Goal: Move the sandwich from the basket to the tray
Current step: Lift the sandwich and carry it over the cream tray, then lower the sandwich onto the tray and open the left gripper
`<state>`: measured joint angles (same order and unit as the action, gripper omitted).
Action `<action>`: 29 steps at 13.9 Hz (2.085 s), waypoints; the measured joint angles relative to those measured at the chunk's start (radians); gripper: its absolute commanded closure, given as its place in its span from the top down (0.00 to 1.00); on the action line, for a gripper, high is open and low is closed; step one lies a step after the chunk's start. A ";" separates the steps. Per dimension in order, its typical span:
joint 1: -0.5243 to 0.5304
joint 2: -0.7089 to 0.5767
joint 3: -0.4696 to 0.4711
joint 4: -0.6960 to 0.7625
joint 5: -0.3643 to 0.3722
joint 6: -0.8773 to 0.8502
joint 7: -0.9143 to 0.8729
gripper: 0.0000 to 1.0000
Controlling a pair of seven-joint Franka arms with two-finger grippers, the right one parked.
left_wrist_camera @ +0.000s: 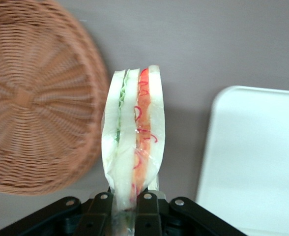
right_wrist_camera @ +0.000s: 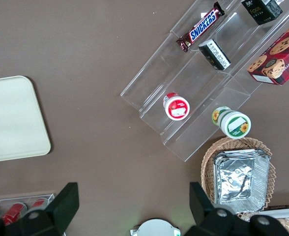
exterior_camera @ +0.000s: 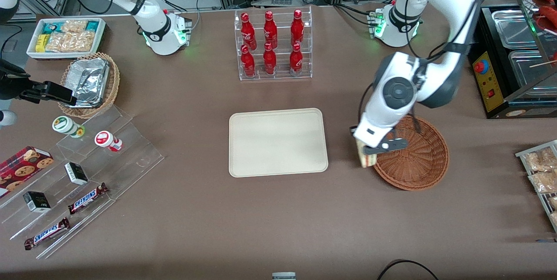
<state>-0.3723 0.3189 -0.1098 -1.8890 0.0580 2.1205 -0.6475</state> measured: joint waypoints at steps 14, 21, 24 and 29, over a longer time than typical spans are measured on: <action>-0.304 0.338 -0.001 0.373 0.000 0.000 -0.295 0.00; -0.364 0.435 -0.001 0.473 0.000 0.001 -0.365 0.00; -0.365 0.454 0.000 0.496 0.000 0.001 -0.368 0.00; -0.374 0.465 0.002 0.506 0.000 0.001 -0.414 0.05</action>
<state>-0.7468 0.7835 -0.1079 -1.3833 0.0584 2.1218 -1.0613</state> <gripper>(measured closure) 0.850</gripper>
